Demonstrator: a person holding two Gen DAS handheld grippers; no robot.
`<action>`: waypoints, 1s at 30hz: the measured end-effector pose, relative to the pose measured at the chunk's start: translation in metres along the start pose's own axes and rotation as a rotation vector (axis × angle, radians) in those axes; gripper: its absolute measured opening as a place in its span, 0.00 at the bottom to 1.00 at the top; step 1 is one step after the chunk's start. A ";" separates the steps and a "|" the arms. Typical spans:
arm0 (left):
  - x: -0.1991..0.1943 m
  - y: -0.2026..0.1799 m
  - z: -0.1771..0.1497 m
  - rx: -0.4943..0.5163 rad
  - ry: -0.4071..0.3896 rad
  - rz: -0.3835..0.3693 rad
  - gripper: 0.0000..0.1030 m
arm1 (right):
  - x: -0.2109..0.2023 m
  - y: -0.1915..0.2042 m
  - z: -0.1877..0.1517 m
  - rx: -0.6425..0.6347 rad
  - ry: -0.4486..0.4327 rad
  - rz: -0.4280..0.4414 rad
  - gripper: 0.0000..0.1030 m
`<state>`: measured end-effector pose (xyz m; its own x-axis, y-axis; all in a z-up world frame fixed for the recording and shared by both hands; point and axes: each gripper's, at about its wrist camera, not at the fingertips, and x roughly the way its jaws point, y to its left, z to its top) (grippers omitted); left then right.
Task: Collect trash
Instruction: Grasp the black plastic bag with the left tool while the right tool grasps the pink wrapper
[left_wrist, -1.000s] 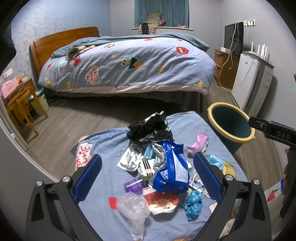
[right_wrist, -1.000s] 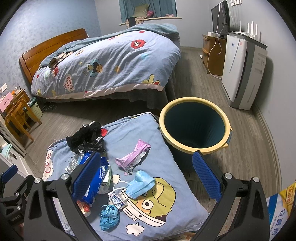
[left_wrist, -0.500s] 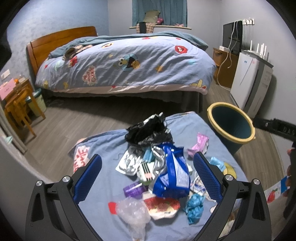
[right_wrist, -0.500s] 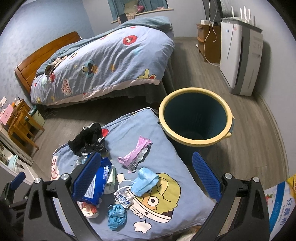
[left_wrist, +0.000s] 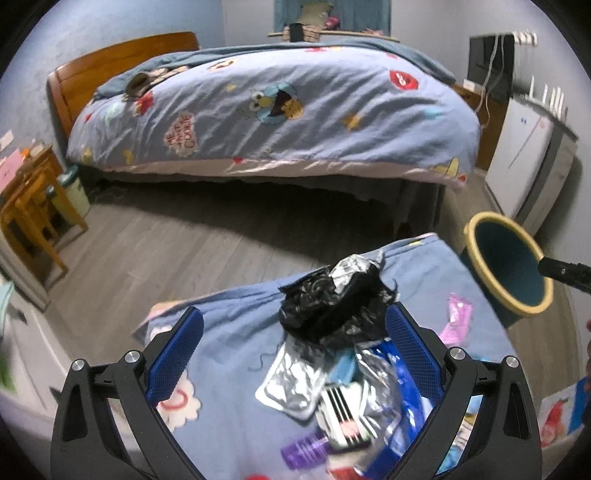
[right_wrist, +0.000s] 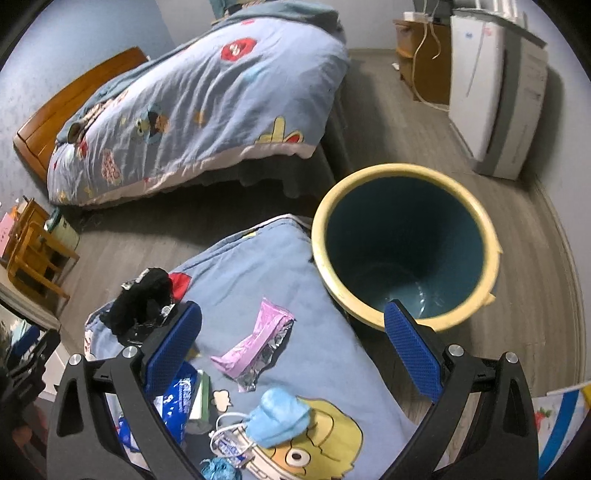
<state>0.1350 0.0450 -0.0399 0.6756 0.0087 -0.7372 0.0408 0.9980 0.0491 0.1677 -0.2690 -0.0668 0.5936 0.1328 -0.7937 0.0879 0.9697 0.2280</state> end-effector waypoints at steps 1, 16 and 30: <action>0.008 -0.004 0.002 0.026 0.003 0.004 0.95 | 0.010 -0.001 0.001 0.006 0.024 0.006 0.89; 0.100 -0.045 -0.001 0.223 0.169 -0.074 0.60 | 0.115 0.022 -0.019 0.005 0.304 0.066 0.48; 0.088 -0.035 0.001 0.209 0.147 -0.059 0.12 | 0.105 0.017 -0.011 0.066 0.292 0.111 0.13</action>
<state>0.1941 0.0112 -0.1057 0.5538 -0.0246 -0.8323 0.2387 0.9623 0.1303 0.2226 -0.2362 -0.1523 0.3488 0.2993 -0.8881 0.0931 0.9319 0.3506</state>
